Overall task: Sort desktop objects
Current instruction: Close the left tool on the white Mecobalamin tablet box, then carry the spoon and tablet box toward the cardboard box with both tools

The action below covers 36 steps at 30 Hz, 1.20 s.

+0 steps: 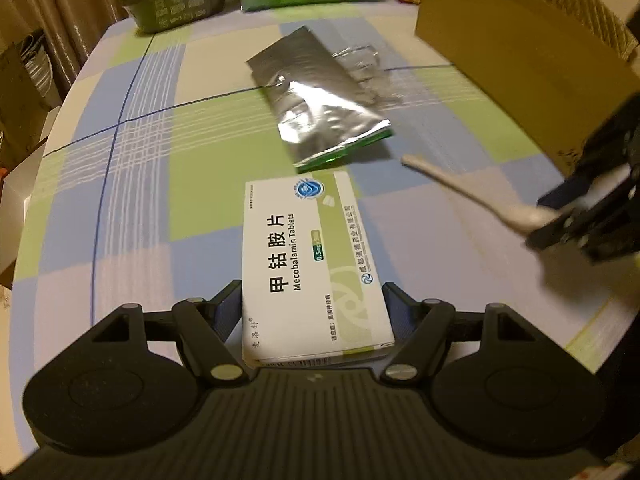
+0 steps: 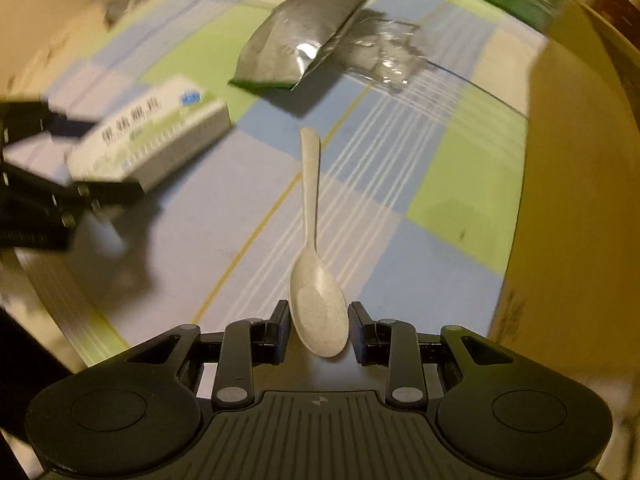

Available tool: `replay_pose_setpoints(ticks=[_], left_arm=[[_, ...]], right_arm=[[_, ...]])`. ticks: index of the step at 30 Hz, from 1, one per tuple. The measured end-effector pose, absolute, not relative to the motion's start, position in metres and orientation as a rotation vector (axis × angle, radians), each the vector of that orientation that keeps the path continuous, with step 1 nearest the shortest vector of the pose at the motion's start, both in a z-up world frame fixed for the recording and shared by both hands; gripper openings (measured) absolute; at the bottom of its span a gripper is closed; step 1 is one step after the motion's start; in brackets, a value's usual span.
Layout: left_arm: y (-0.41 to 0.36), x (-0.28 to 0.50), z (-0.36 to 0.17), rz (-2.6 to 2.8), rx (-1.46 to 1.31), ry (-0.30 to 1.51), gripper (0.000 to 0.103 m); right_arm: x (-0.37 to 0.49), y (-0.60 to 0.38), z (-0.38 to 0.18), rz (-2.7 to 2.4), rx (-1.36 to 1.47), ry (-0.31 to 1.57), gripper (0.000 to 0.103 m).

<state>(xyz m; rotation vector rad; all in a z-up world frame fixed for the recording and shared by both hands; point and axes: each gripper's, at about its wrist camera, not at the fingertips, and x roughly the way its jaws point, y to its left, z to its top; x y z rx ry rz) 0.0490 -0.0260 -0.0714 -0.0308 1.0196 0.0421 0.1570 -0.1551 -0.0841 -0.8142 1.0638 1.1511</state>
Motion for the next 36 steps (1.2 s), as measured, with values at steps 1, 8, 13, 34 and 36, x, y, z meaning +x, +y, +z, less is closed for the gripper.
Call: replay_pose_setpoints(ticks=[1, 8, 13, 34, 36], left_arm=[[-0.03, 0.046, -0.071, 0.047, -0.046, 1.006, 0.069], [-0.041, 0.028, -0.07, 0.072, -0.078, 0.905, 0.067], [-0.036, 0.025, -0.068, 0.085, -0.117, 0.86, 0.071], [-0.041, 0.039, -0.081, 0.082, -0.083, 0.842, 0.074], [-0.041, 0.041, -0.083, 0.082, -0.081, 0.846, 0.074]], right_arm=[[0.156, -0.161, -0.085, 1.15, -0.776, 1.047, 0.028], [0.133, -0.216, -0.094, 1.19, -0.57, 0.919, 0.041], [0.128, -0.238, -0.101, 1.209, -0.465, 0.854, 0.041], [0.11, -0.244, -0.114, 1.239, -0.476, 0.643, 0.03], [0.109, -0.244, -0.114, 1.238, -0.477, 0.643, 0.03]])
